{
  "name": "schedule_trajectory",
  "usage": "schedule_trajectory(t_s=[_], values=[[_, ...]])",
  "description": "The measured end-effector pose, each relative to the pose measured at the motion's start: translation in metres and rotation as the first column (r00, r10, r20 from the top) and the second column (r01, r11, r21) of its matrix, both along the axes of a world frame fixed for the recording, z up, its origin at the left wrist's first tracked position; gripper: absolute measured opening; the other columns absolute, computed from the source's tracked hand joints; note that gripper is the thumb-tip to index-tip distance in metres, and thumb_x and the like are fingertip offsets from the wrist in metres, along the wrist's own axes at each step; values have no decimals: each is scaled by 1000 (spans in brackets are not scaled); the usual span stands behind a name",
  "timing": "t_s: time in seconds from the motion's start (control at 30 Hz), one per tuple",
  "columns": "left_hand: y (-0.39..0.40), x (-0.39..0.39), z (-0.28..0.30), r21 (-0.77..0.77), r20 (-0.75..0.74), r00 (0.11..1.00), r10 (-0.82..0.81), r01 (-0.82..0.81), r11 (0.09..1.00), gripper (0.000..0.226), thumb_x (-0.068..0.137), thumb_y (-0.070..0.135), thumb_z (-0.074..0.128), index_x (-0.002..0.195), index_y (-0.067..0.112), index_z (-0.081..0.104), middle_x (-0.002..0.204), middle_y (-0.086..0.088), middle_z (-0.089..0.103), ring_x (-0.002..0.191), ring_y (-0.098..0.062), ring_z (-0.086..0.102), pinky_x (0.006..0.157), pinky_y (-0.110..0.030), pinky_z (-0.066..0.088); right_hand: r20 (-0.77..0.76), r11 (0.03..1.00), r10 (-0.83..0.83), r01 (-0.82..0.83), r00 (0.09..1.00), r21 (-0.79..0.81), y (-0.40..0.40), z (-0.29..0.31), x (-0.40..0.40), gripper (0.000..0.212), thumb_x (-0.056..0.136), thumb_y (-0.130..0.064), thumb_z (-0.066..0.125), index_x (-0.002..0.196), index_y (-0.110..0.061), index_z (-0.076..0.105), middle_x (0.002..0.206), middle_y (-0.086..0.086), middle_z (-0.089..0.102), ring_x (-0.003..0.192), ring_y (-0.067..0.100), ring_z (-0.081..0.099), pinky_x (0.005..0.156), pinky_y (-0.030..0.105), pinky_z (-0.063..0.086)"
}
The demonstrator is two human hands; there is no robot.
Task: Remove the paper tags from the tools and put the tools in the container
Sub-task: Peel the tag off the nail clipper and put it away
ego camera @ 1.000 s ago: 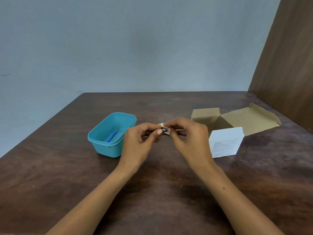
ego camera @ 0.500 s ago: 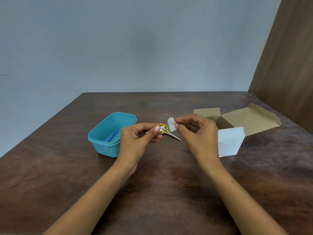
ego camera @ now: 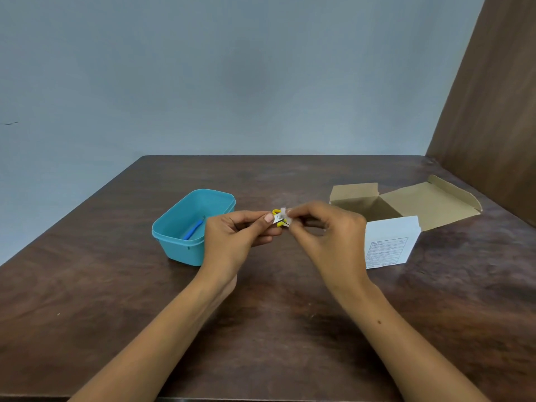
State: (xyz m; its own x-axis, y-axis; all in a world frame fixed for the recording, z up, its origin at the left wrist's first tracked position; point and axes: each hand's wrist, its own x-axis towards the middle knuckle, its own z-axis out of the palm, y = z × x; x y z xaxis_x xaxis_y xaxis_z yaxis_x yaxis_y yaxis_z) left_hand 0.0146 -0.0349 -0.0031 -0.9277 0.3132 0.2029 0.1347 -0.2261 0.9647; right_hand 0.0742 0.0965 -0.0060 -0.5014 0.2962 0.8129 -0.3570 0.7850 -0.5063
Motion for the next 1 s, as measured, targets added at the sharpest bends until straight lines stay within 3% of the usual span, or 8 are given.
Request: schedule_trajectory(t_s=[0.07,0.2,0.47,0.7,0.83,1.0], values=[[0,2,1,5,0,1000,-3,3,1000,11,81,2,68,90,2,72,73,-8,75,71,-16,73,61,-18,57,-41,998,-22,20,999,-55,3,1,1,15,72,3,77,76,-11,74,75,-5,73,69,5,68,65,26,56],[0,2,0,-2,-7,1000,-11,11,1000,13,81,2,67,93,1,72,78,-10,75,73,-18,73,60,-18,56,46,997,23,-26,999,69,1,-1,1,15,71,2,73,79,-12,75,76,-3,74,68,7,68,63,27,56],[0,1,0,24,17,1000,-10,9,1000,16,81,2,67,96,0,71,76,-7,75,74,-17,73,61,-18,57,58,999,21,-23,998,25,4,1,2,12,67,0,74,70,-12,74,69,-6,73,64,4,66,61,18,54],[1,-1,1,-19,-153,986,65,-69,997,12,81,3,68,93,1,72,77,-9,75,75,-19,73,61,-21,57,79,995,-38,45,996,-92,6,-2,-3,11,72,-2,76,70,-11,72,67,-5,71,63,5,66,61,24,54],[-2,-2,2,-106,-281,954,103,-137,985,12,79,10,71,91,13,74,79,-3,76,78,-16,73,66,-25,57,104,991,-30,43,994,-126,4,0,-3,8,75,-6,75,71,-12,72,69,-6,71,65,5,66,61,22,54],[-9,1,10,-208,-458,884,98,-214,954,11,79,13,73,89,17,75,82,6,75,80,-6,71,74,-22,56,159,1000,1,3,987,-25,0,-3,-3,7,74,-7,71,74,-14,71,73,-4,73,64,8,67,61,26,53]])
